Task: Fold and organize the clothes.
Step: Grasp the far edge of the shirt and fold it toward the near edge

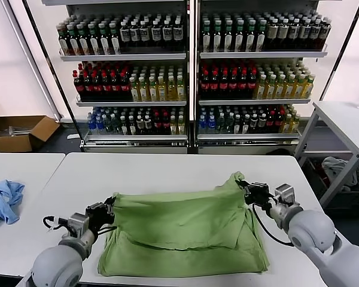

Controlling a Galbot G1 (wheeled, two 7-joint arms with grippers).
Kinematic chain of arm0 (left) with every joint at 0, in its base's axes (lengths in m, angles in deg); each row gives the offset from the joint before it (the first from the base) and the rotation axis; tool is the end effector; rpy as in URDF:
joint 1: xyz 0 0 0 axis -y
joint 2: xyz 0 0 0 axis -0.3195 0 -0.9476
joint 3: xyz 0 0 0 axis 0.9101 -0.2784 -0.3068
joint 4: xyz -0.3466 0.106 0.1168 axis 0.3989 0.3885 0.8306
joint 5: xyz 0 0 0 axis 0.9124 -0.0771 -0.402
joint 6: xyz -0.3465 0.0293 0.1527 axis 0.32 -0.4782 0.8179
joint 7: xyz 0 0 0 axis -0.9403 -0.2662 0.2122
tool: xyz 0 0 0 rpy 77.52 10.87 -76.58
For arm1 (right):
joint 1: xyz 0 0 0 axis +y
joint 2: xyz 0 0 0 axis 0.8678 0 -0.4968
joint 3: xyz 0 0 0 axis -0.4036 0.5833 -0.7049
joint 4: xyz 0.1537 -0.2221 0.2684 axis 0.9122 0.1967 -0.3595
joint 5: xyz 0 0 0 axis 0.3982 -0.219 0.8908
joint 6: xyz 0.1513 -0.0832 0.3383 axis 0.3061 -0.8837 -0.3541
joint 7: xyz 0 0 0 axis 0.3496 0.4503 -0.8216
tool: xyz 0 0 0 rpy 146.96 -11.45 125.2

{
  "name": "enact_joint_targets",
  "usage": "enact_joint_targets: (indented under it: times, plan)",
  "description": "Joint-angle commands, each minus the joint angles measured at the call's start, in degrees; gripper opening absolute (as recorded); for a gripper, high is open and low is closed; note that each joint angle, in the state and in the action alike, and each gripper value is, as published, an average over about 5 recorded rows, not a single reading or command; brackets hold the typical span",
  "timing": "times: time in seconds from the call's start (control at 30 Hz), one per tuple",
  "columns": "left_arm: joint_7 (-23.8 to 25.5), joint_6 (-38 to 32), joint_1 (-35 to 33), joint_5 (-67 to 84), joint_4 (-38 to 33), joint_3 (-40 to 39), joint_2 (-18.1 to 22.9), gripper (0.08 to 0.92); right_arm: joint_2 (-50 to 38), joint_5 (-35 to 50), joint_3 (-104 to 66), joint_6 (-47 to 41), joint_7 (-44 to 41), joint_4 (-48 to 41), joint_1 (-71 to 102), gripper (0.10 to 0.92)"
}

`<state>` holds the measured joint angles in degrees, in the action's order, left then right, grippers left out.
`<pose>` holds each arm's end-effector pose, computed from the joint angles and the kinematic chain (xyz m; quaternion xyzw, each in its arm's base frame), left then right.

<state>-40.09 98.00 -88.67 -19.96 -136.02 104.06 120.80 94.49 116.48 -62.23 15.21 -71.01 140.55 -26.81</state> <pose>0.2503 0.0783 -0.2489 -0.0776 -0.9662 -0.1319 0.2076 0.3183 -0.1075 -0.2130 0.2194 -0.9522 0.1100 0.1822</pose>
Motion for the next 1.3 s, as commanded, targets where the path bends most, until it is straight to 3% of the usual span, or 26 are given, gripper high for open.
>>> enact_joint_targets:
  times: [0.03,0.3,0.67,0.9,1.3]
  plan:
    - [-4.36,1.53,-12.58,-5.88,-10.56,2.21,0.16,0.087,-1.37,-5.11,-9.27,2.24,0.09,9.07,17.04,0.106]
    - [-4.31,1.06,-15.44,-7.54,-12.01,3.12,0.07,0.087,-1.09,-7.36,-15.0,3.6,-0.26,11.74,27.07,0.106]
    - [-3.76,-1.76,-18.25,-13.53,-9.09,-0.18,1.21,0.087,0.46,-11.98,-14.29,7.57,-0.14,8.79,31.28,0.106]
    - [-3.69,-2.43,-16.88,-15.08,-5.84,-1.87,2.06,0.087,1.94,-11.88,-8.71,10.96,5.94,6.24,30.23,0.106]
    - [-4.56,-1.34,-17.84,-16.83,-5.15,-1.33,2.21,0.087,3.97,-10.87,-6.99,10.54,14.48,10.79,34.97,0.106]
